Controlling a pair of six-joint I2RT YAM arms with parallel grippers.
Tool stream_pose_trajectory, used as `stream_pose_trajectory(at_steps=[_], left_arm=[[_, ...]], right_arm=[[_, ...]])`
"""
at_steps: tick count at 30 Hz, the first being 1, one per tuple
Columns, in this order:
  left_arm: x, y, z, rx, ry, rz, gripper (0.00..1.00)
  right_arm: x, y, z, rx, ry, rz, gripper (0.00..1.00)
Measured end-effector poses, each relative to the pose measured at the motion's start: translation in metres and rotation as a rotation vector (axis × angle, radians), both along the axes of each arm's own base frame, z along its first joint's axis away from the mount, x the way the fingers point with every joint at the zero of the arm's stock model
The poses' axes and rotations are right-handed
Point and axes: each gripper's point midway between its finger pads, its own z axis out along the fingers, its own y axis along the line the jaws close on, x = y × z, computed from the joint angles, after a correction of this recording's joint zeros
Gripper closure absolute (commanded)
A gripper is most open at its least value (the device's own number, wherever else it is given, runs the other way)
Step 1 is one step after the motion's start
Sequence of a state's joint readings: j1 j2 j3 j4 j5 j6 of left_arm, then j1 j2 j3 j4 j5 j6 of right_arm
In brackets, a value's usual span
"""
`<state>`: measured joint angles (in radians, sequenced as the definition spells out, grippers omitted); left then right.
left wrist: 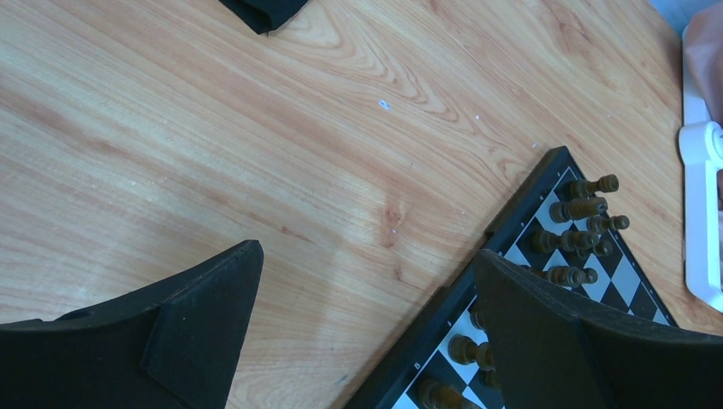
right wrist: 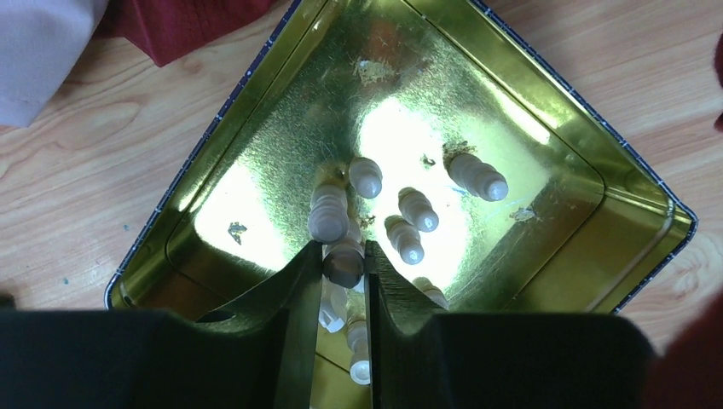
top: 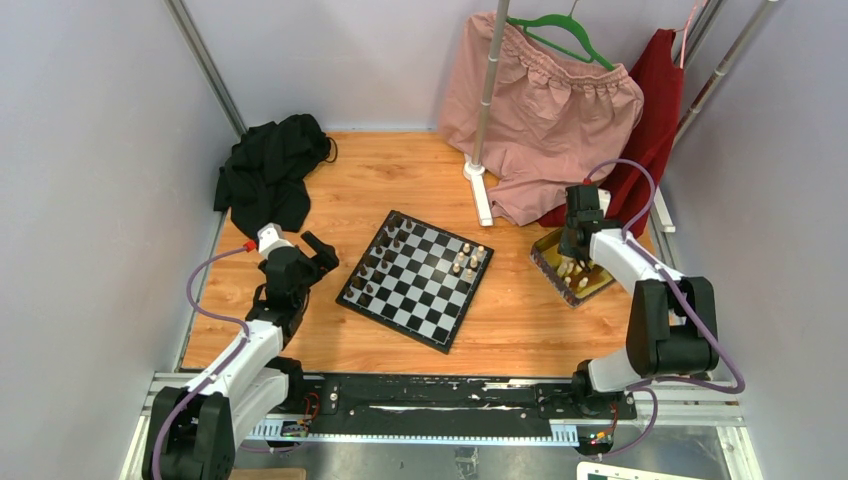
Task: Set up the chess pieces on the board
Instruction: Pick up the chess piece from the storage box.
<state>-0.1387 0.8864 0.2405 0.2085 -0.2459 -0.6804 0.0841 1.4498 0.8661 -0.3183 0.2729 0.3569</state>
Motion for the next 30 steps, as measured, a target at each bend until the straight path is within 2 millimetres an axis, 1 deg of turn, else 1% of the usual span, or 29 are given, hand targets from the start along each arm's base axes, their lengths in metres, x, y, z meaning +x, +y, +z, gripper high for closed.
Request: stream_pose_trajectory(at_steps=[2, 3, 6, 7, 19, 30], left_arm=[[0.000, 0.000, 0.000, 0.000, 0.000, 0.000, 0.00], [0.000, 0.000, 0.000, 0.000, 0.000, 0.000, 0.00], [0.000, 0.000, 0.000, 0.000, 0.000, 0.000, 0.00], [-0.001, 0.000, -0.001, 0.000, 0.000, 0.000, 0.00], [-0.002, 0.000, -0.002, 0.000, -0.001, 0.000, 0.00], [-0.002, 0.000, -0.002, 0.000, -0.002, 0.000, 0.00]], right_arm=[[0.001, 0.000, 0.000, 0.003, -0.004, -0.001, 0.81], [0.002, 0.000, 0.000, 0.004, -0.007, -0.002, 0.86], [0.002, 0.000, 0.000, 0.005, -0.010, -0.004, 0.98], [0.002, 0.000, 0.000, 0.006, -0.013, -0.006, 1.00], [-0.006, 0.000, 0.004, 0.016, -0.037, -0.003, 1.00], [-0.007, 0.001, 0.024, 0.025, -0.101, 0.000, 1.00]])
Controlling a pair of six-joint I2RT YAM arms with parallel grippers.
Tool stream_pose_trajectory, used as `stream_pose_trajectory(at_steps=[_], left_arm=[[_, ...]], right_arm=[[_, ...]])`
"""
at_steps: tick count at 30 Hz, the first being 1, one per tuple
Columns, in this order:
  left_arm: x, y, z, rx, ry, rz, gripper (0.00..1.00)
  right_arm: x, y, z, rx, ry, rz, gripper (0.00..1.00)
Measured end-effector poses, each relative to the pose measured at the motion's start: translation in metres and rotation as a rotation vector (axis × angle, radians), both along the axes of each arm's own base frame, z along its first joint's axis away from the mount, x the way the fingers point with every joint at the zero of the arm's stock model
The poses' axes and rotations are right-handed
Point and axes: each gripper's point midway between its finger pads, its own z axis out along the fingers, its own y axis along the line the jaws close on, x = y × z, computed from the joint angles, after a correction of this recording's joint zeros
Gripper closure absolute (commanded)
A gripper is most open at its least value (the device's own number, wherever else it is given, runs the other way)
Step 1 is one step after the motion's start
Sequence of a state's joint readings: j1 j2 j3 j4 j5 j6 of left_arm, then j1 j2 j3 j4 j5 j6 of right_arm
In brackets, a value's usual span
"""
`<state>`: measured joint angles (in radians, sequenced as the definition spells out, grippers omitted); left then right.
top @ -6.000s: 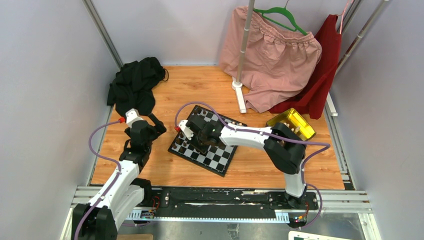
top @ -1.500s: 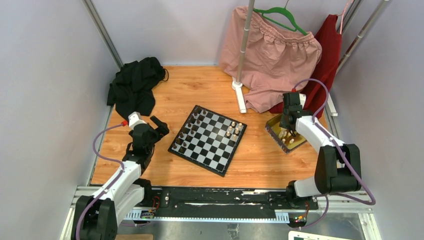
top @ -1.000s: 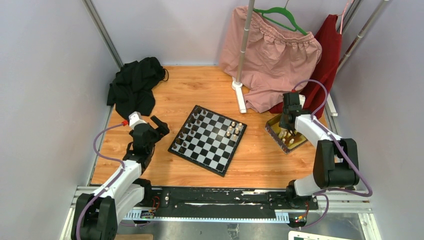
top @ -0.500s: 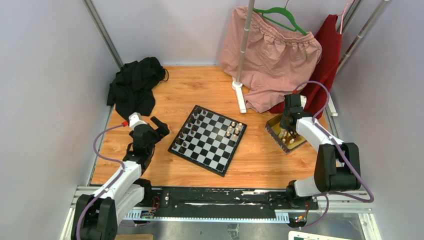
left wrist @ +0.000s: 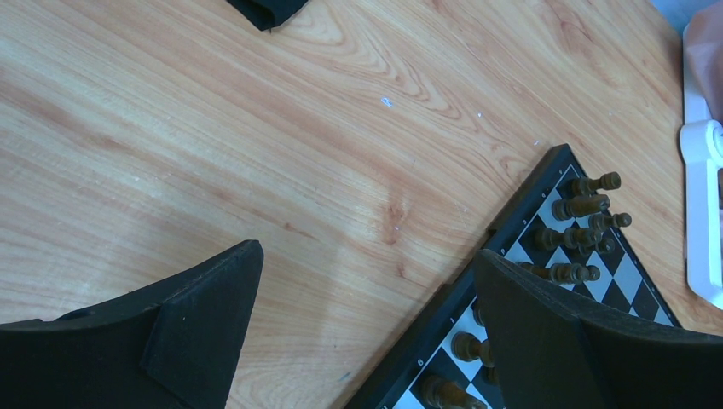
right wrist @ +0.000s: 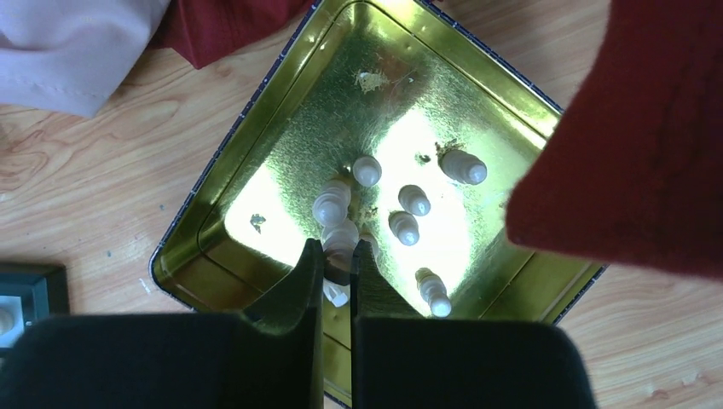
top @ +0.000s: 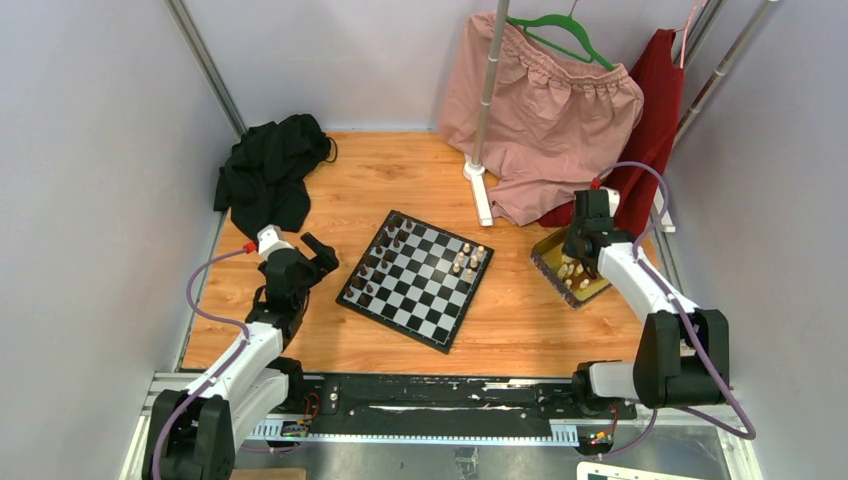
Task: Set up the chess pieces on the board
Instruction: Pick up the chess piece from the storage box, then place the chess piece on the chessboard.
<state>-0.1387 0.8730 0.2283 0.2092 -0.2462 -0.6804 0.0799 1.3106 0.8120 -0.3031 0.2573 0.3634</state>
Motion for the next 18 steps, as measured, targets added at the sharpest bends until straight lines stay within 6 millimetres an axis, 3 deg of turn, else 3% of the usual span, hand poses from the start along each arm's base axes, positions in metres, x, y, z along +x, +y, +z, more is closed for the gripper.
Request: stream_pose_trajectory(at_steps=[6, 10, 14, 18], left_arm=[[0.000, 0.000, 0.001, 0.000, -0.004, 0.000, 0.00], [-0.001, 0.000, 0.000, 0.000, -0.002, 0.000, 0.00], [-0.002, 0.000, -0.003, 0.001, 0.004, 0.001, 0.00], [-0.002, 0.000, -0.003, 0.001, 0.003, 0.001, 0.00]], right_arm=[[-0.003, 0.005, 0.019, 0.007, -0.051, 0.018, 1.00], [-0.006, 0.022, 0.040, 0.007, -0.088, 0.082, 1.00], [-0.005, 0.056, 0.062, 0.003, -0.119, 0.206, 1.00], [-0.014, 0.106, 0.076, 0.002, -0.132, 0.379, 1.00]])
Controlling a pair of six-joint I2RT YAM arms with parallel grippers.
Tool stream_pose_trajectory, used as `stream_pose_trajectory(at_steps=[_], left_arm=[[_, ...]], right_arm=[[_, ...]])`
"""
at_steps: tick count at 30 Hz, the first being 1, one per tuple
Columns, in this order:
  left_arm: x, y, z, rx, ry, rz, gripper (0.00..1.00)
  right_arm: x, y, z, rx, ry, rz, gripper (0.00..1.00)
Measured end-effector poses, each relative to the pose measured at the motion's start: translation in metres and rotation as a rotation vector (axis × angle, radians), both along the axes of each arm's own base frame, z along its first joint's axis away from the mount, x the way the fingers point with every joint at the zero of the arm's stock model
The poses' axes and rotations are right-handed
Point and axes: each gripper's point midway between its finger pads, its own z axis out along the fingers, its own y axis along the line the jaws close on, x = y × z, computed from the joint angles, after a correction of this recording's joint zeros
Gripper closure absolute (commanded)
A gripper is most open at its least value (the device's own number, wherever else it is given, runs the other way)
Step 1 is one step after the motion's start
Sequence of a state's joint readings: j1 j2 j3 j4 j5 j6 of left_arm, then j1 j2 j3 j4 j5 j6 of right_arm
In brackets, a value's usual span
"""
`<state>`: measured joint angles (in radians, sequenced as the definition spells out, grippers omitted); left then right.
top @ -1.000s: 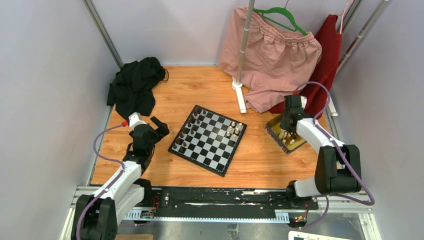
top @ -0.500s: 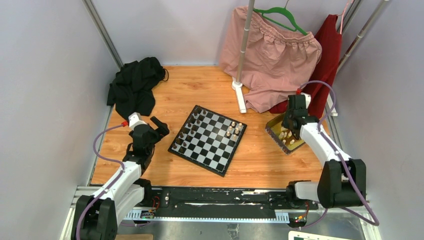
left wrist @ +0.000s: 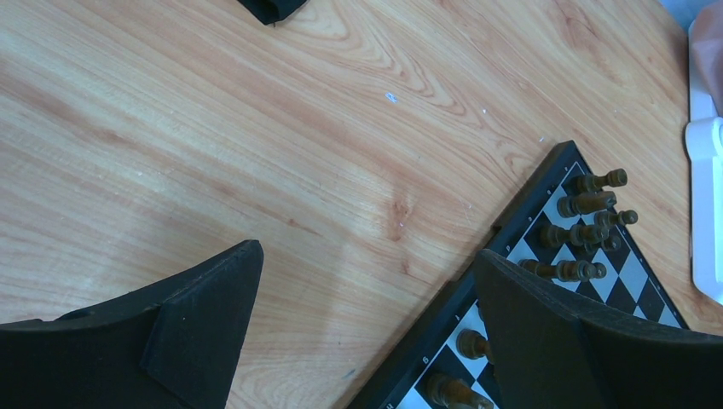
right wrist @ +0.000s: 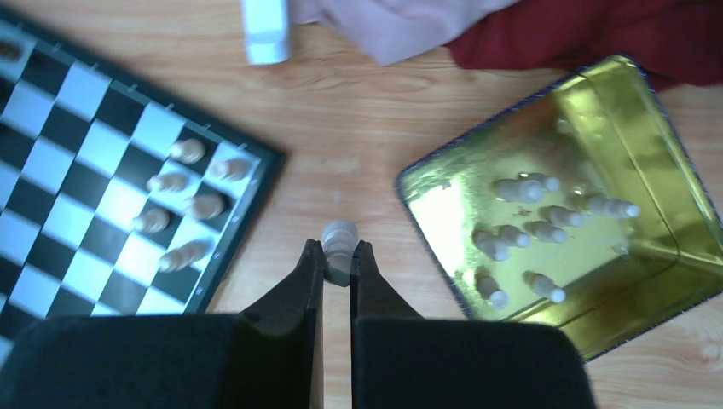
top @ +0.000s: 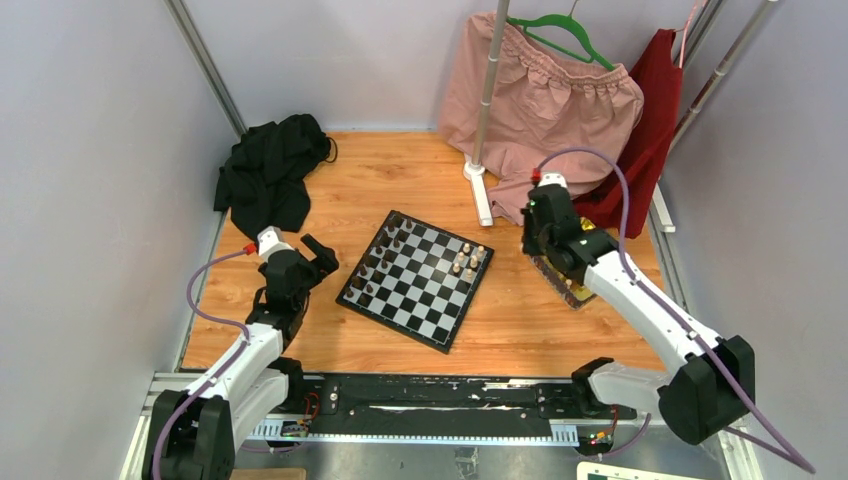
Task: Set up the chess pieces on the board
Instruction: Place the chess piece on the chessboard.
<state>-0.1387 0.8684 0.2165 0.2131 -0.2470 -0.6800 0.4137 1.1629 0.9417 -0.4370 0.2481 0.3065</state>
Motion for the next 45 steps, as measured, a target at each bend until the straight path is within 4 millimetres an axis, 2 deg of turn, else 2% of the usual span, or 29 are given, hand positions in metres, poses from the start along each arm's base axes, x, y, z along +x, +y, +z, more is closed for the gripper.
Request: stream_pose_trajectory(at_steps=[5, 8, 15, 23, 33, 40, 45], left_arm=[[0.000, 0.000, 0.000, 0.001, 0.000, 0.000, 0.00], [0.000, 0.000, 0.000, 0.000, 0.000, 0.000, 0.00], [0.000, 0.000, 0.000, 0.001, 0.000, 0.000, 0.00], [0.000, 0.000, 0.000, 0.001, 0.000, 0.001, 0.00], [0.000, 0.000, -0.001, 0.001, 0.003, 0.001, 0.00], [0.000, 0.000, -0.002, 0.001, 0.003, 0.001, 0.00], [0.000, 0.000, -0.004, 0.002, 0.009, 0.001, 0.00]], right_arm=[[-0.023, 0.049, 0.005, -0.037, 0.007, 0.174, 1.00], [-0.035, 0.069, 0.002, -0.058, 0.017, 0.247, 1.00], [-0.062, 0.110, -0.021, -0.129, 0.073, 0.389, 1.00], [-0.075, 0.135, -0.043, -0.156, 0.114, 0.455, 1.00], [-0.065, 0.152, -0.058, -0.150, 0.109, 0.463, 1.00], [-0.061, 0.158, -0.074, -0.172, 0.126, 0.468, 1.00], [-0.058, 0.160, -0.078, -0.179, 0.123, 0.474, 1.00]])
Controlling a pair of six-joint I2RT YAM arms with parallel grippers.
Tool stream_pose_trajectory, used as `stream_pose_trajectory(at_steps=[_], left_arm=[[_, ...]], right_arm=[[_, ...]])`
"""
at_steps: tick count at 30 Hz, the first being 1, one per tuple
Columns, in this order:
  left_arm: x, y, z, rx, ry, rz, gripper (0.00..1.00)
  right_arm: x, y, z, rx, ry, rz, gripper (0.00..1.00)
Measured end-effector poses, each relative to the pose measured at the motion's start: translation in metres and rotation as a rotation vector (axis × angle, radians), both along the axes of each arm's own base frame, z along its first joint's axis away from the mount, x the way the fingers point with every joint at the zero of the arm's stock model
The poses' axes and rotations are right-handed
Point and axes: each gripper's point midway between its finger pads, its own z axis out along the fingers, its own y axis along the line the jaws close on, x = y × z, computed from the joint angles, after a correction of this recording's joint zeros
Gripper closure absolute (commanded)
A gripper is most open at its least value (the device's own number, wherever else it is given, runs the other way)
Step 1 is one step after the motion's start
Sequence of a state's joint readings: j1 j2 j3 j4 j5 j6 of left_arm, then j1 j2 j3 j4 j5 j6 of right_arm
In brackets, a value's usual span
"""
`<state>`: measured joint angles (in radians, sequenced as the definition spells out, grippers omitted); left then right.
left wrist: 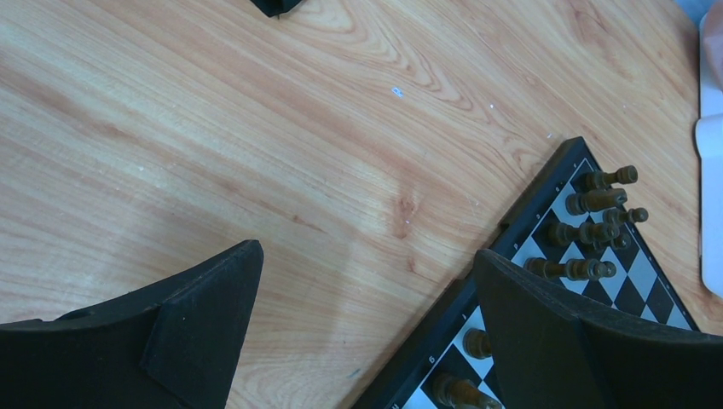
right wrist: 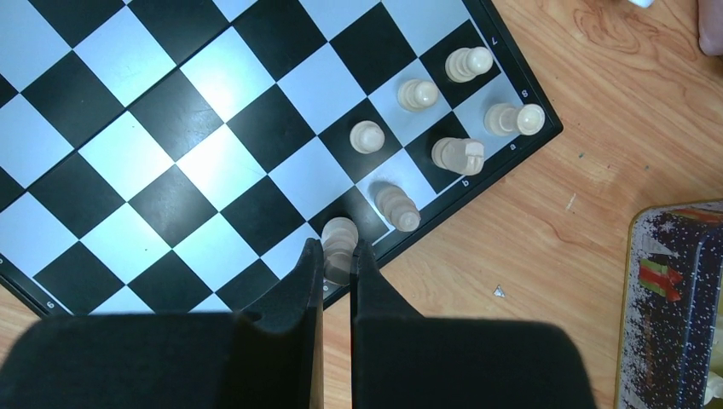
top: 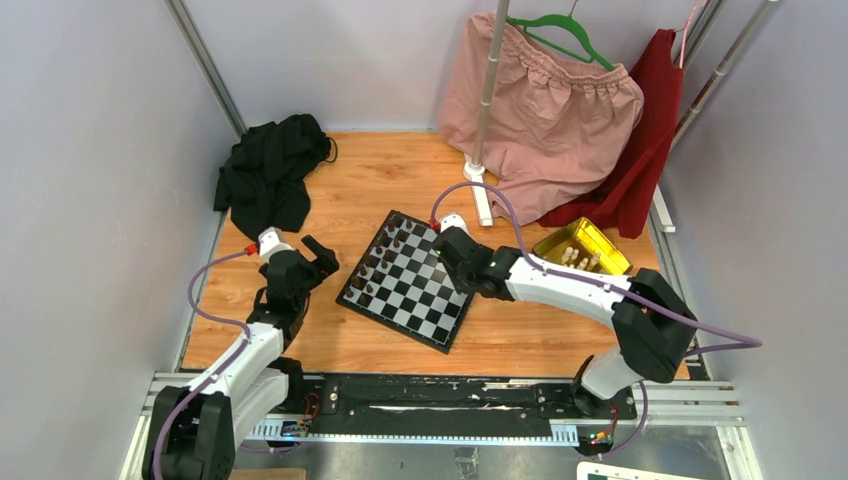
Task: Set up the chess pieces on the board
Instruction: Place the chess piece on the chessboard.
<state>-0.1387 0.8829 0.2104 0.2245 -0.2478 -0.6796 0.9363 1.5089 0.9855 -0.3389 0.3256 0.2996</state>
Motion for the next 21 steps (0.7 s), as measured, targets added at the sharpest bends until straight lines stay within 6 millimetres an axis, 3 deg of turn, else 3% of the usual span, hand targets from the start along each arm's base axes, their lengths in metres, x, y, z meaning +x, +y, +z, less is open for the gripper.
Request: stream_pose_trajectory(at_steps=[21], left_arm=[[-0.0017, 0.0001, -0.0055, 0.001, 0.013, -0.001, 0.00]], right_arm=[[0.0055, -0.0021, -0.0080, -0.012, -0.010, -0.015, 0.97]])
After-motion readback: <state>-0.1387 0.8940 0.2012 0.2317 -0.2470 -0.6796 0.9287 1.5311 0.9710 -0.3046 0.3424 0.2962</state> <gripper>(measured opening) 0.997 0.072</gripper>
